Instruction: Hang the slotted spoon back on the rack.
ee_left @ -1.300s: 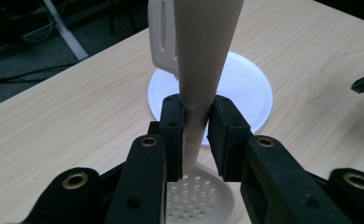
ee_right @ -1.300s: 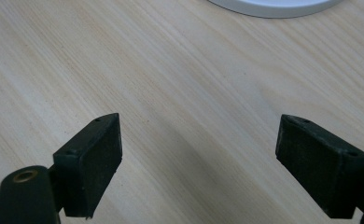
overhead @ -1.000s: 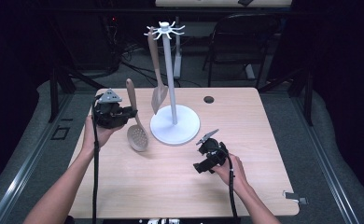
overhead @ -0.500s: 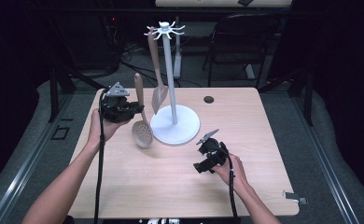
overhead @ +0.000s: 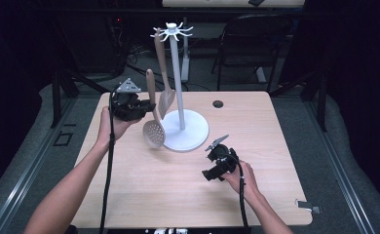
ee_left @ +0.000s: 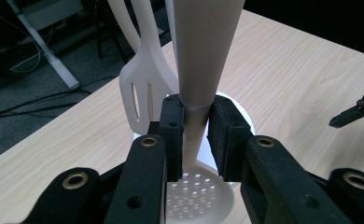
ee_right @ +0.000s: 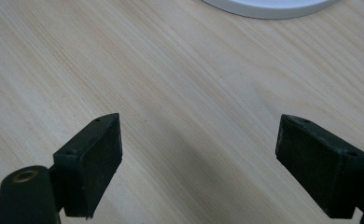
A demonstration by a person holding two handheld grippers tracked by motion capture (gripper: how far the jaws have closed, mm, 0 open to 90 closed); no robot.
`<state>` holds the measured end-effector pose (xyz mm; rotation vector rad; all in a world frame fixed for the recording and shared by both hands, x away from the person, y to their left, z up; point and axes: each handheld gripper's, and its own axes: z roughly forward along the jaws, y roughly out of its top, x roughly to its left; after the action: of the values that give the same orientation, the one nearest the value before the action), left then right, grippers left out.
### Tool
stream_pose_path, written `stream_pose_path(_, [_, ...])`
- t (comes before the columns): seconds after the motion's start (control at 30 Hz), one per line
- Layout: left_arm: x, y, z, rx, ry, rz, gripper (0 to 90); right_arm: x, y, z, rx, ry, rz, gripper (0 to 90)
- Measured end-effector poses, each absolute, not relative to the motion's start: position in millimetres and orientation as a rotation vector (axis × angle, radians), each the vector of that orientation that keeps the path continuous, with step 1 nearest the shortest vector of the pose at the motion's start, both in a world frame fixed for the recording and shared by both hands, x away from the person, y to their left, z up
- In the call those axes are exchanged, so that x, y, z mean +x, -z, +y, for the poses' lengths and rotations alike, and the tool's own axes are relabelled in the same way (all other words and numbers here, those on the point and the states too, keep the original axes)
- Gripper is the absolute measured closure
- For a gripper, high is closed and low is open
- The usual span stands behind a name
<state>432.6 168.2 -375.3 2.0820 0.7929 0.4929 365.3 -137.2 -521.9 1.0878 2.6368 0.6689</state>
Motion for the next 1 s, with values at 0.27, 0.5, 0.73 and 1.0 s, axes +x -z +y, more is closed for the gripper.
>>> stream_pose_path(0.27, [440.2,369.4,162.6,2.073,-0.484,0.794,76.0,365.1,521.9,-136.9,1.089,-0.674,2.636,14.1])
stream_pose_path(0.5, [447.2,361.1,157.5,2.075,-0.482,0.795,76.0,365.5,522.0,-137.0,1.087,-0.664,2.643,14.1])
stream_pose_path(0.73, [450.1,350.4,152.9,2.061,-0.464,0.786,76.0,365.6,522.4,-137.1,1.085,-0.665,2.637,14.1])
stream_pose_path(1.0, [451.4,337.1,146.8,2.064,-0.457,0.773,76.0,365.3,522.4,-136.7,1.079,-0.660,2.634,14.1])
